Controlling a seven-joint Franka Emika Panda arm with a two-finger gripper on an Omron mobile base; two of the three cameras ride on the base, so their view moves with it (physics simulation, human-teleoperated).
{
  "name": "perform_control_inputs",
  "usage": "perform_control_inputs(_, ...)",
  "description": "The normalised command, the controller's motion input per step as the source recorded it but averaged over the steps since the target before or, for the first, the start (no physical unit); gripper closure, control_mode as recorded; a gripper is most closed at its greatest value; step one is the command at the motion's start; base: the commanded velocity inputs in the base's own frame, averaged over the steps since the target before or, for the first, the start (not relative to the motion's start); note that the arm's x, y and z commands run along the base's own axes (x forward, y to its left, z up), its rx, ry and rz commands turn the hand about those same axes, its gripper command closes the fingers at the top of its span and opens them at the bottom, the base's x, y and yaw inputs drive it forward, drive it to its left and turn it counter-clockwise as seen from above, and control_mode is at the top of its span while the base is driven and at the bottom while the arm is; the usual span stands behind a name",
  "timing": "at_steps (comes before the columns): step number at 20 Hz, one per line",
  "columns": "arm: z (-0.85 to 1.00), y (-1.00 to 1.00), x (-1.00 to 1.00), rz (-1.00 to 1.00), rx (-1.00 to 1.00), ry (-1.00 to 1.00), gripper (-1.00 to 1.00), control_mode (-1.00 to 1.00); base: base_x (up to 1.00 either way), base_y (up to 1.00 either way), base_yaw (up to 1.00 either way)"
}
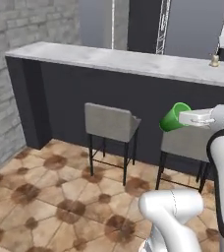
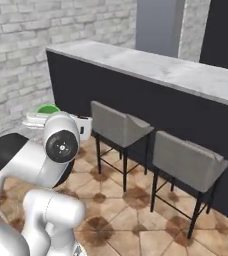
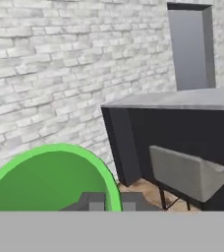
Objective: Open the cabinet directly in front. Then move the beer and the cup to the dining counter with the candle on it.
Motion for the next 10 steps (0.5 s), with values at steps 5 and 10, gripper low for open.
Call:
perform_control_inputs(5,0.0,0.0,0.0,0.0,0.0,0.0,1.0,1.0,0.91,0.75,-0.77)
perform_control_inputs(10,0.0,0.0,0.0,0.0,0.0,0.0,1.0,1.0,0.71,0.74,-0.78)
